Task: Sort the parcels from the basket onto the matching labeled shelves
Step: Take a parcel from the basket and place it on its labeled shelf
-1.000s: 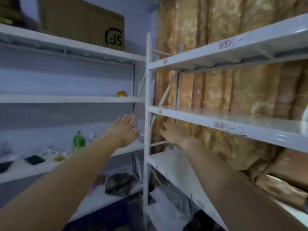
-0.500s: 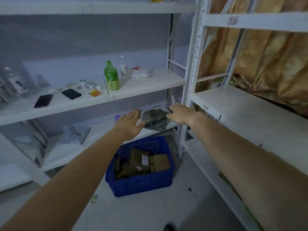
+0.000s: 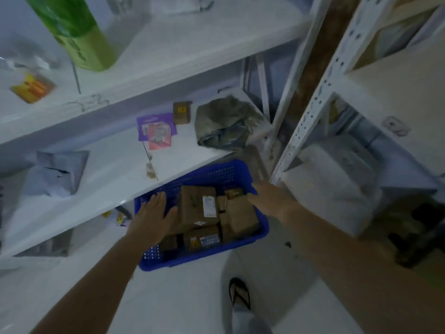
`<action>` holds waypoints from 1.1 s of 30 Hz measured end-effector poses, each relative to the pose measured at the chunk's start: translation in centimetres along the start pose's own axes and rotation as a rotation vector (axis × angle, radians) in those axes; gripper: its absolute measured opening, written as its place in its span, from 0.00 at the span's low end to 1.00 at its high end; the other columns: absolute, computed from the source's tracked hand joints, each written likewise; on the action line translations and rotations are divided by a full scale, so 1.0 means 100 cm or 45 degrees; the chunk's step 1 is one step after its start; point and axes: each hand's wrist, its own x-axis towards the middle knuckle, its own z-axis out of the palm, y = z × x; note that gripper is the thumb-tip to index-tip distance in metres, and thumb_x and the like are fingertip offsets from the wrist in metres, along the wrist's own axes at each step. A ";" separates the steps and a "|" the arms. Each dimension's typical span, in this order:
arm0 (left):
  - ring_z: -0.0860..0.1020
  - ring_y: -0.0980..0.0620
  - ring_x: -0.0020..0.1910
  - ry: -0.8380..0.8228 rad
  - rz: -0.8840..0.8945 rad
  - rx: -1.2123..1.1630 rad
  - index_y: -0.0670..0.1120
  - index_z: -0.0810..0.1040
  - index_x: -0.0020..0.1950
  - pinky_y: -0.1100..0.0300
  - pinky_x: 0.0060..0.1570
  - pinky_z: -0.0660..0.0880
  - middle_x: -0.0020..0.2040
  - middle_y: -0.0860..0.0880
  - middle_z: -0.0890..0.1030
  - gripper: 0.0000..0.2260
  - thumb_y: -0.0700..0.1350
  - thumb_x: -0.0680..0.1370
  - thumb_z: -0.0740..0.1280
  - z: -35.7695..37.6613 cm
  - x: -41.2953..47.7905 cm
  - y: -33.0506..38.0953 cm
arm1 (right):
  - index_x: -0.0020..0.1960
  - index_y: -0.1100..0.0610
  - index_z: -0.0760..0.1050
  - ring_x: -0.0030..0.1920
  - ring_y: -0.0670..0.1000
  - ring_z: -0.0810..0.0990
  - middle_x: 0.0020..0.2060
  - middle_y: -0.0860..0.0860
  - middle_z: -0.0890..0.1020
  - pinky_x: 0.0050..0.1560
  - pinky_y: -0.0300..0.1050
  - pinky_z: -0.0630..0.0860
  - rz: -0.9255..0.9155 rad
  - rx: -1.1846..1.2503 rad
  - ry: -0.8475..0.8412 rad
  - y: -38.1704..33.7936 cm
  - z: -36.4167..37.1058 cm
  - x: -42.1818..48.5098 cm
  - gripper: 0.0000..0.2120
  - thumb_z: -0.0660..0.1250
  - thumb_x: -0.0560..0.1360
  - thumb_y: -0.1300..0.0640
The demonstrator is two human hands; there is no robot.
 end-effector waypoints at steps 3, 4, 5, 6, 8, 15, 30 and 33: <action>0.57 0.46 0.75 -0.115 0.042 -0.031 0.45 0.54 0.77 0.51 0.73 0.56 0.77 0.46 0.58 0.26 0.53 0.81 0.56 0.060 0.050 -0.035 | 0.67 0.63 0.70 0.63 0.61 0.74 0.65 0.63 0.74 0.65 0.54 0.69 0.044 0.042 -0.138 0.007 0.070 0.065 0.17 0.55 0.82 0.56; 0.57 0.48 0.76 -0.170 0.027 -0.016 0.48 0.51 0.77 0.53 0.72 0.56 0.77 0.48 0.56 0.27 0.55 0.81 0.55 0.083 0.069 -0.051 | 0.67 0.64 0.70 0.63 0.61 0.73 0.64 0.63 0.74 0.65 0.55 0.69 0.098 0.167 -0.212 0.011 0.099 0.089 0.16 0.53 0.83 0.59; 0.55 0.49 0.76 -0.213 -0.003 -0.016 0.49 0.48 0.77 0.54 0.72 0.55 0.78 0.49 0.54 0.29 0.57 0.81 0.53 0.108 0.091 -0.067 | 0.66 0.64 0.70 0.61 0.60 0.74 0.62 0.63 0.75 0.63 0.54 0.70 0.118 0.199 -0.275 0.016 0.128 0.113 0.16 0.52 0.83 0.60; 0.53 0.49 0.77 -0.258 -0.048 -0.057 0.50 0.45 0.78 0.54 0.72 0.54 0.78 0.50 0.52 0.31 0.58 0.80 0.54 0.132 0.116 -0.081 | 0.64 0.63 0.71 0.58 0.59 0.75 0.59 0.62 0.75 0.61 0.54 0.71 0.195 0.305 -0.333 0.021 0.155 0.136 0.15 0.52 0.83 0.60; 0.60 0.47 0.74 -0.297 -0.217 -0.384 0.49 0.43 0.78 0.50 0.70 0.61 0.78 0.47 0.55 0.33 0.55 0.80 0.58 0.178 0.162 -0.101 | 0.64 0.59 0.71 0.54 0.55 0.77 0.57 0.56 0.77 0.57 0.51 0.74 0.135 0.275 -0.330 0.027 0.206 0.178 0.13 0.55 0.82 0.56; 0.61 0.43 0.73 -0.185 -0.788 -1.280 0.48 0.49 0.78 0.48 0.64 0.66 0.77 0.48 0.55 0.38 0.55 0.75 0.66 0.344 0.312 -0.169 | 0.69 0.57 0.65 0.61 0.58 0.75 0.63 0.56 0.74 0.63 0.52 0.72 0.105 0.374 -0.376 0.036 0.359 0.335 0.20 0.57 0.81 0.49; 0.76 0.43 0.61 0.177 -0.737 -1.395 0.65 0.62 0.71 0.41 0.61 0.73 0.65 0.53 0.76 0.30 0.53 0.73 0.71 0.413 0.363 -0.209 | 0.67 0.43 0.67 0.46 0.46 0.76 0.63 0.48 0.74 0.53 0.53 0.77 0.497 1.085 -0.197 0.064 0.429 0.420 0.23 0.61 0.73 0.46; 0.75 0.44 0.61 0.172 -0.699 -1.431 0.63 0.63 0.72 0.46 0.60 0.73 0.65 0.52 0.75 0.27 0.50 0.75 0.69 0.413 0.360 -0.213 | 0.68 0.46 0.64 0.54 0.47 0.75 0.59 0.46 0.73 0.55 0.45 0.78 0.513 1.082 -0.179 0.061 0.436 0.421 0.30 0.64 0.68 0.40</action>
